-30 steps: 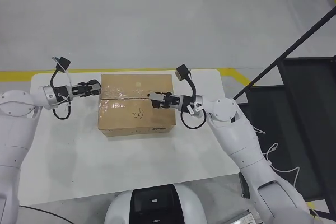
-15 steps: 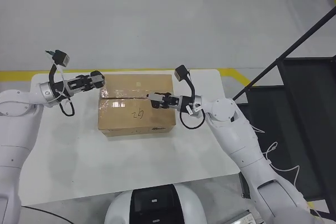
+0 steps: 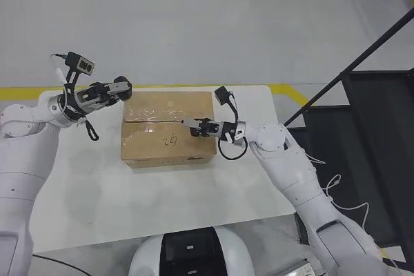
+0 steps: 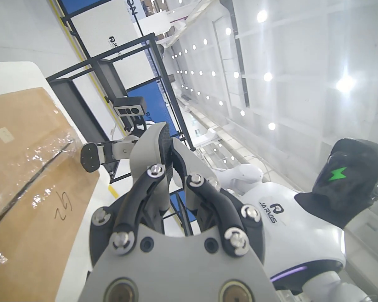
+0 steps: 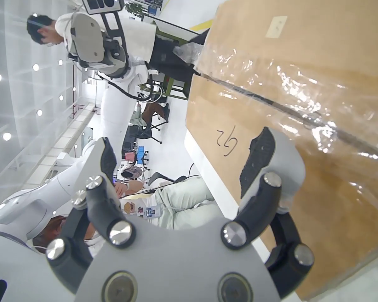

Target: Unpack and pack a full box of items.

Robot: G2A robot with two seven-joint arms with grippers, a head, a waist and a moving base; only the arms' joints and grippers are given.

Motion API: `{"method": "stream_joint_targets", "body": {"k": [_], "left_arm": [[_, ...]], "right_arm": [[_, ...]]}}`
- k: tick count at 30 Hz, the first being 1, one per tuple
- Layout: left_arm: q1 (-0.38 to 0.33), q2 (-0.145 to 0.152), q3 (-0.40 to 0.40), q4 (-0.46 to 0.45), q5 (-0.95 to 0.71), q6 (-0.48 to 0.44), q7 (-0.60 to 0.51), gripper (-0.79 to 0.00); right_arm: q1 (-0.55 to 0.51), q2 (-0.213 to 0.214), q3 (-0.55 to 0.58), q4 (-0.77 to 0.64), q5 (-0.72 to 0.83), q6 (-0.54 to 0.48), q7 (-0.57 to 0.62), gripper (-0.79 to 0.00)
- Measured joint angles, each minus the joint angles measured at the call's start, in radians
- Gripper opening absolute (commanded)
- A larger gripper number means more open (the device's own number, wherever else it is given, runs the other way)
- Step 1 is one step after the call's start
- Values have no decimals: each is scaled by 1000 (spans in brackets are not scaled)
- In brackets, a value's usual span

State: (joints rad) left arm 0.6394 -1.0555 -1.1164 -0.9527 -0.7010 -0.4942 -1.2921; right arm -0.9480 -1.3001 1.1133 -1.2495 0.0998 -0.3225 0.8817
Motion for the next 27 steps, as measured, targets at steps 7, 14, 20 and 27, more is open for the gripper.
{"method": "stream_joint_targets", "body": {"k": [7, 14, 20, 27], "left_arm": [[-9, 21, -2, 29, 363, -29, 184, 0], [15, 50, -13, -21, 679, 41, 302, 0], [55, 68, -36, -95, 853, 111, 416, 0], [82, 66, -32, -137, 776, 106, 350, 0]], "right_arm": [[5, 0, -10, 5, 1, -5, -9, 0], [4, 2, -15, 1, 5, -6, -9, 0], [2, 4, -16, -6, 6, -8, -10, 0], [-1, 7, -20, -15, 8, -7, -5, 0]]}}
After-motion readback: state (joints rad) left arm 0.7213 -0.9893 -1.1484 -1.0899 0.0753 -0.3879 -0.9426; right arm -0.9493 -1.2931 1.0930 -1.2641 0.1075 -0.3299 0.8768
